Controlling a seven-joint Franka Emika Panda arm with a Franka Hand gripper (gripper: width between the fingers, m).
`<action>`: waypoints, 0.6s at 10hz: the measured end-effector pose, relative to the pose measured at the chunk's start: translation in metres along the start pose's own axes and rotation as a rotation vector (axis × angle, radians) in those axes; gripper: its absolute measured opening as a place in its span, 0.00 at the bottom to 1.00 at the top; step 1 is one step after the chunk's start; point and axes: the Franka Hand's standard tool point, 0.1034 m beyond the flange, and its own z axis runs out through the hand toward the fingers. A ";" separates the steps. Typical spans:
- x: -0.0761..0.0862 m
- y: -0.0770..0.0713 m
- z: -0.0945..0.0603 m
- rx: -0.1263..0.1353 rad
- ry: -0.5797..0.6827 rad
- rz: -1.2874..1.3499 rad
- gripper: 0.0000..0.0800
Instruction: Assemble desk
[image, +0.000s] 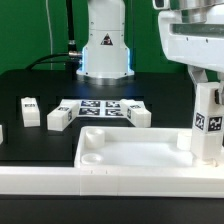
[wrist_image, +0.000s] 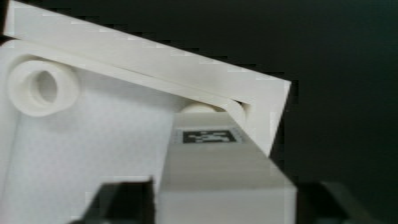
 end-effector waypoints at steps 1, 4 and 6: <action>0.000 0.000 0.000 0.000 0.000 -0.032 0.68; 0.000 0.003 0.000 -0.031 -0.017 -0.284 0.80; -0.001 0.003 0.001 -0.034 -0.021 -0.449 0.81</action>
Offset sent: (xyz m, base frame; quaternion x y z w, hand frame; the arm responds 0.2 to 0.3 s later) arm 0.0015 0.0002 0.0018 -0.0337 -0.0301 -0.2505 0.9671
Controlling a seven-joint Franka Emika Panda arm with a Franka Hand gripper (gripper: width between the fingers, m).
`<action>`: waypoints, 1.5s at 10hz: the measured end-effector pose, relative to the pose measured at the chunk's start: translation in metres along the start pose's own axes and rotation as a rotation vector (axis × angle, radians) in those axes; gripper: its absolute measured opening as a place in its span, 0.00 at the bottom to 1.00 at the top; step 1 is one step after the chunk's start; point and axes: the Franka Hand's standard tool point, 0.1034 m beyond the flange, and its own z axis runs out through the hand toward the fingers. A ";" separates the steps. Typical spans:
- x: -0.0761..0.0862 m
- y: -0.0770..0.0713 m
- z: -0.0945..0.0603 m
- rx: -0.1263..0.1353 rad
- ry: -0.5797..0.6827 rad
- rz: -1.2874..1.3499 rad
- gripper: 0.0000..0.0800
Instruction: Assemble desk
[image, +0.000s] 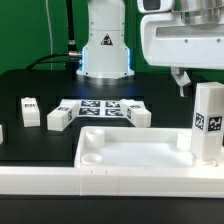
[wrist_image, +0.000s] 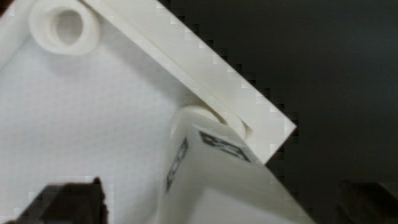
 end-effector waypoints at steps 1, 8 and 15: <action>0.000 0.000 0.000 0.000 0.000 -0.047 0.81; -0.004 0.000 0.002 -0.110 0.044 -0.792 0.81; -0.002 0.001 0.002 -0.117 0.028 -1.094 0.49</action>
Offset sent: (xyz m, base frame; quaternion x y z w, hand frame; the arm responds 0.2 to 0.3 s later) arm 0.0000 0.0000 0.0000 0.0000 0.0000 -0.1938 0.9810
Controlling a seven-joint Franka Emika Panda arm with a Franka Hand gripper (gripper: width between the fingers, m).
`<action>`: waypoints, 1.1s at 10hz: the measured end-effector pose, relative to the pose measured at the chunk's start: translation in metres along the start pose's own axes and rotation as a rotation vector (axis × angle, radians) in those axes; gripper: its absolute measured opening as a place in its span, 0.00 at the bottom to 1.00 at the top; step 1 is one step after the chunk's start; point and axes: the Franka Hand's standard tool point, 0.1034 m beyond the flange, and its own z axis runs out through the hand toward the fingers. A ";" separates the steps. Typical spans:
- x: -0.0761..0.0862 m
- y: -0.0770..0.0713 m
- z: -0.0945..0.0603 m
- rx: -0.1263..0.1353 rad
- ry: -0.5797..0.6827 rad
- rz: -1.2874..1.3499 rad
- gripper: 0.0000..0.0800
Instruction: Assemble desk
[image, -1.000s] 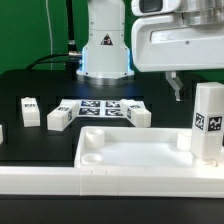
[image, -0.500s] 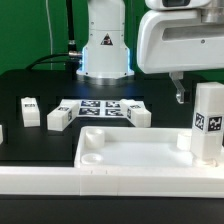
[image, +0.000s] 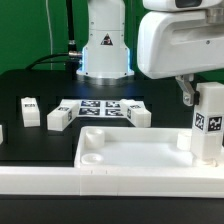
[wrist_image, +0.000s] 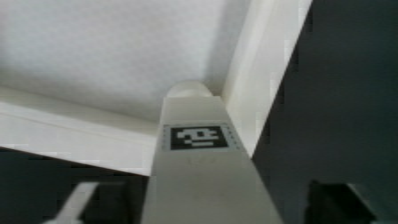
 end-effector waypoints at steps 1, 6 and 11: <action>0.000 0.002 0.000 -0.003 0.001 0.000 0.49; -0.001 0.004 0.000 -0.002 0.000 0.048 0.37; -0.003 0.007 0.002 0.056 0.020 0.608 0.37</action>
Offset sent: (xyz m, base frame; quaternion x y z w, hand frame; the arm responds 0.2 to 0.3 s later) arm 0.0000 0.0000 0.0000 0.0000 0.0000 0.0650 0.9979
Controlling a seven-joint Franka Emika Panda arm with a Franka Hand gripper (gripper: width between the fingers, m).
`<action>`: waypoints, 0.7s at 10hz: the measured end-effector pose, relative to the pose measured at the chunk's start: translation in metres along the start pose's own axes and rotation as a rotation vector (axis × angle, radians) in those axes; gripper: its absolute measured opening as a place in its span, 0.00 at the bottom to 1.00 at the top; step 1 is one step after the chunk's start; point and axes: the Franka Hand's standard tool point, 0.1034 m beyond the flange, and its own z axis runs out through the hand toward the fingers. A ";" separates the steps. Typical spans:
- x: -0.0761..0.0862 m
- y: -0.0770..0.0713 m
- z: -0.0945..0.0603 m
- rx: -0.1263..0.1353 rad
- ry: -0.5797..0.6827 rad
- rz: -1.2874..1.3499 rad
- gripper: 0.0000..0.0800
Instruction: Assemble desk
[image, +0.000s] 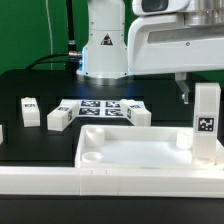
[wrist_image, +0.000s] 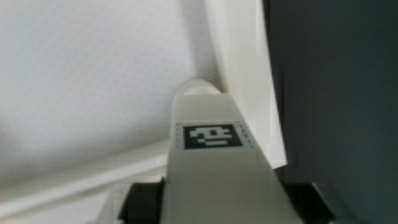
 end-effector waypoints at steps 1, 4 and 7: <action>0.000 -0.001 0.000 0.000 0.000 0.068 0.37; -0.003 -0.003 0.001 0.006 -0.011 0.354 0.37; -0.007 -0.010 0.003 0.017 -0.024 0.660 0.37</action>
Offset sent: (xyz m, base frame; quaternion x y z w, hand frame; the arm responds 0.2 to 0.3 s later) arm -0.0011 0.0091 0.0002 0.0092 -0.0324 0.2565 0.9660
